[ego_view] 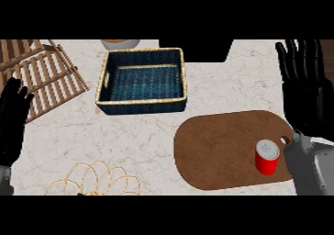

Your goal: Pick the can from the cutting board and place it in the basket

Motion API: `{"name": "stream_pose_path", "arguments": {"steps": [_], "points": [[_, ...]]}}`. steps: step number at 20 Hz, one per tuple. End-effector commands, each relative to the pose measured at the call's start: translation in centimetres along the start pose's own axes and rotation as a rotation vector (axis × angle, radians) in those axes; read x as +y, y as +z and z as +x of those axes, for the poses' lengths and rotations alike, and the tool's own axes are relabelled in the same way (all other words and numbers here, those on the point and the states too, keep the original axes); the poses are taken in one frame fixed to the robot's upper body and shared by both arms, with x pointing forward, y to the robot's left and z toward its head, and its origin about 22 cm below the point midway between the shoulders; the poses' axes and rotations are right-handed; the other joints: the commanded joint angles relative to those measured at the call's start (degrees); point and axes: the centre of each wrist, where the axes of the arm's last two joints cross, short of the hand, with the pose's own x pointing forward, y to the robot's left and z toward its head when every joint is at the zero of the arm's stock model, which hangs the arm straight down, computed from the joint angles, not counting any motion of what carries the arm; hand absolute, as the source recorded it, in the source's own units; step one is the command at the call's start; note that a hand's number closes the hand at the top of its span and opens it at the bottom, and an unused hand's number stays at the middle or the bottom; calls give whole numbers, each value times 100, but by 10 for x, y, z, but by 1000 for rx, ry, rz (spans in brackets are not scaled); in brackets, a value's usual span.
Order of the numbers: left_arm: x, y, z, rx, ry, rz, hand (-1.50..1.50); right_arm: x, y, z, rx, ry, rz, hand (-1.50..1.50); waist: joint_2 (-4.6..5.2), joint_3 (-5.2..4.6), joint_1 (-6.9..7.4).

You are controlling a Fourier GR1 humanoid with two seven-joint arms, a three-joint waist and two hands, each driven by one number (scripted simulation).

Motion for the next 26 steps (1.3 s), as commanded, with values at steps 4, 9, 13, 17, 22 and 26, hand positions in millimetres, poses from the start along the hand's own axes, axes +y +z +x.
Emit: {"name": "stream_pose_path", "arguments": {"steps": [4,9,13,17,22,26], "points": [[18,17,-42,178,-305,-47,0,54,33,42,-282,-79,402,150,20,-53,-273],[32,33,-71,349,-393,-64,0,52,18,87,-559,260,679,-150,-163,-130,-652],[43,46,-88,426,-418,-15,0,23,33,107,-753,540,269,-150,-276,-57,-1297],[54,54,-94,460,-428,35,0,-16,63,110,-664,902,41,-150,-240,-57,-1602],[52,60,-98,454,-426,36,0,-39,123,119,-395,1201,155,-150,-112,-83,-1471],[52,55,-90,427,-433,17,0,-44,153,135,-248,1371,475,-150,-63,-86,-1227]]}}
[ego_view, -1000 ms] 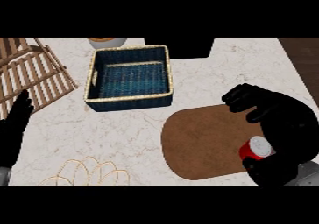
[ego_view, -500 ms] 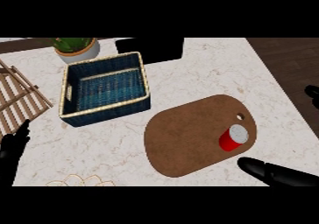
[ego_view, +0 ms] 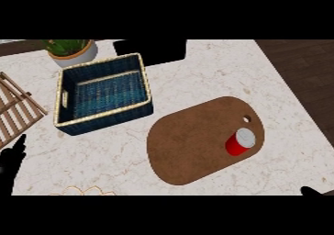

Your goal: Pick the can from the cutting board and place it in the basket

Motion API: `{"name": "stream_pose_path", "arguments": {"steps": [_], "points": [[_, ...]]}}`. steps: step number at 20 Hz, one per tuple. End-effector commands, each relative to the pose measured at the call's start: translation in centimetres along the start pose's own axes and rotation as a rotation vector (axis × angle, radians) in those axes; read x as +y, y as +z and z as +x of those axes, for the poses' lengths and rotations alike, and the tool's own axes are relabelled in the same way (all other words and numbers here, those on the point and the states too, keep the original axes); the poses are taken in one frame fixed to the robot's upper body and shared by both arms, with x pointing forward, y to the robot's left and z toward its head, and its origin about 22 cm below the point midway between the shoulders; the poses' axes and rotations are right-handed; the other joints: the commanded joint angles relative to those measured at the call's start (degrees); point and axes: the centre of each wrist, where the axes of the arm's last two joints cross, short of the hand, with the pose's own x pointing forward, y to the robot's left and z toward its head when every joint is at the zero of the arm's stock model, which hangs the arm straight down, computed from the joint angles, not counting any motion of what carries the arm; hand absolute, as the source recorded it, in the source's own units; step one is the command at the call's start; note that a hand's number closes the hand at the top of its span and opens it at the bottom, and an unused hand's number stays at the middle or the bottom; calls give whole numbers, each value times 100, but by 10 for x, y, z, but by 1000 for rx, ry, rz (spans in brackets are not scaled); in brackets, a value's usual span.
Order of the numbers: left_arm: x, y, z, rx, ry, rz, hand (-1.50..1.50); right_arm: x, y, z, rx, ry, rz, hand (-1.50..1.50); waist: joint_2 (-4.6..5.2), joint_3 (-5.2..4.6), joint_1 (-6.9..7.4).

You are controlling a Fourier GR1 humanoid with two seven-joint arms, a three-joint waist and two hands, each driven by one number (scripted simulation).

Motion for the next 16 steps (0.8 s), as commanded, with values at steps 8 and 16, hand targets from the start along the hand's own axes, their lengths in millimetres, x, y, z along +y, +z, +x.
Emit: {"name": "stream_pose_path", "arguments": {"steps": [8,16], "points": [[-14,2,2,-43,-31,-63,0,-39,67,60,36,230,312,-150,89,-3,540],[-31,-13,34,-132,-57,-113,0,-30,127,104,191,317,325,-150,185,11,1013]]}}
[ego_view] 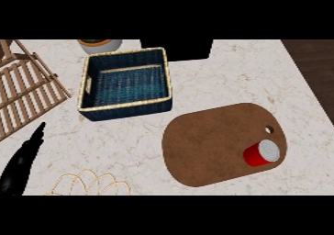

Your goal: Pick the can from the cutting board and place it in the basket

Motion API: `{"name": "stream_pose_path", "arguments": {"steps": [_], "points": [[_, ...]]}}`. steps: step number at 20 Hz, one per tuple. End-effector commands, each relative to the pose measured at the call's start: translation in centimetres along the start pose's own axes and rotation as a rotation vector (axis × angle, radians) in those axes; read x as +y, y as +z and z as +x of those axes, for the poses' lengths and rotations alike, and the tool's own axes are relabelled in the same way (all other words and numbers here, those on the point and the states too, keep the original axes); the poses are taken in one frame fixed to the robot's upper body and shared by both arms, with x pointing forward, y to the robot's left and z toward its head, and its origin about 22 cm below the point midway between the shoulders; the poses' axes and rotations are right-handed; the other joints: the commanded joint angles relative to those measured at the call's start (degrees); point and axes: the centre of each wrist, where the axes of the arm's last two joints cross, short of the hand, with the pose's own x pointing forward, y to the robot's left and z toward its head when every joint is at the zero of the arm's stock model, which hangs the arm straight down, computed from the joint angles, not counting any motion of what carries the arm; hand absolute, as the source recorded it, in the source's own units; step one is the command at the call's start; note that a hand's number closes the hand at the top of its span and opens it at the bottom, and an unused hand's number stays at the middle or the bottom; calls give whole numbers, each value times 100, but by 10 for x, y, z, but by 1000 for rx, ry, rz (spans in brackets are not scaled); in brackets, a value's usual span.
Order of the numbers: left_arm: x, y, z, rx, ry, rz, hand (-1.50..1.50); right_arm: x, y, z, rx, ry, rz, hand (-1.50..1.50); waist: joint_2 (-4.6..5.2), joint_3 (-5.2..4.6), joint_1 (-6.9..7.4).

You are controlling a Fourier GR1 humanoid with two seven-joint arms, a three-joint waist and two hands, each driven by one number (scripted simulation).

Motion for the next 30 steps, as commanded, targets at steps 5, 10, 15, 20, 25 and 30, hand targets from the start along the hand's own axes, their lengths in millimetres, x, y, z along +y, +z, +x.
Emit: {"name": "stream_pose_path", "arguments": {"steps": [5,10,15,20,25,30], "points": [[-13,-19,20,-46,-17,-64,0,20,29,30,27,79,21,-150,64,9,441],[-36,-24,20,-52,-16,-80,0,39,3,38,42,71,-25,-150,83,7,517],[-27,-5,14,-55,-34,-75,0,47,-1,18,38,80,-39,-150,67,12,575],[-13,-33,46,-60,-12,-69,0,36,-13,17,28,93,-47,-150,73,10,518],[-30,-32,15,-77,-33,-68,0,46,-21,25,42,115,-14,-150,79,7,521],[-40,-23,14,-53,-40,-75,0,80,-24,17,31,120,-34,-150,74,11,537]]}}
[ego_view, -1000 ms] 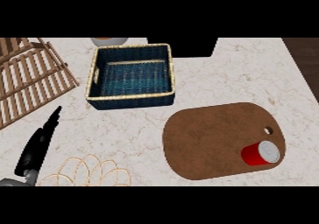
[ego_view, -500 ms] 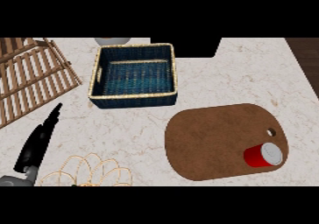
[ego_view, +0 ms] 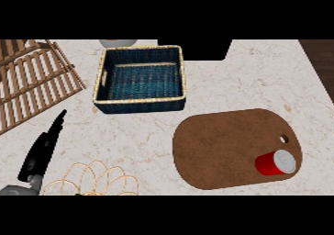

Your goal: Pick the can from the cutting board and place it in the basket

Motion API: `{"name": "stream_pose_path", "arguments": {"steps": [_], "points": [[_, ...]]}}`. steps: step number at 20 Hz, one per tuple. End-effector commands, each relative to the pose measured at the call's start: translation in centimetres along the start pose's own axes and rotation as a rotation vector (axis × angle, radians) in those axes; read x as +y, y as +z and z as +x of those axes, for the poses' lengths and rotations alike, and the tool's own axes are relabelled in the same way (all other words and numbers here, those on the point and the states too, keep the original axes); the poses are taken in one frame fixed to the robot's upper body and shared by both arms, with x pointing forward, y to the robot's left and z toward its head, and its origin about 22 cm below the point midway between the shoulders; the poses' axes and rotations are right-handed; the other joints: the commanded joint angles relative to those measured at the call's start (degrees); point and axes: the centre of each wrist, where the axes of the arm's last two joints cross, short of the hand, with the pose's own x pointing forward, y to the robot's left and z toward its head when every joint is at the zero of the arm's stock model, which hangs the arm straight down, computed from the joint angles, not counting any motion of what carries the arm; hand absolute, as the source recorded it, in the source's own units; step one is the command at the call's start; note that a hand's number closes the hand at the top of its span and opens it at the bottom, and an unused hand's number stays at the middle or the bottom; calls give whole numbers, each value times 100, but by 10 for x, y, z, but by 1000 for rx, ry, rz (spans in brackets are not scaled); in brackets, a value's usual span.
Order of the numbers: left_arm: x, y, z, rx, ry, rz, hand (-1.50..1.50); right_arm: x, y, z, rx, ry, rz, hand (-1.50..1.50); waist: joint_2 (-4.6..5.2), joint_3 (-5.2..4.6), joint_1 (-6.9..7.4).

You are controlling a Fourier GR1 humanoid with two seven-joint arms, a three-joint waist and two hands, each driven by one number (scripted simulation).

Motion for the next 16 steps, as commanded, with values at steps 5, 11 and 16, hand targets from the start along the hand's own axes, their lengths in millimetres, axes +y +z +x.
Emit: {"name": "stream_pose_path", "arguments": {"steps": [5,11,16], "points": [[2,-2,14,-6,9,-7,0,8,-20,0,-3,33,35,-150,4,0,16],[-17,-11,8,3,13,-18,0,31,-18,-16,31,10,63,-150,4,1,-10],[5,1,-14,-1,-5,0,0,52,-34,-18,58,21,75,-150,4,1,22]]}}
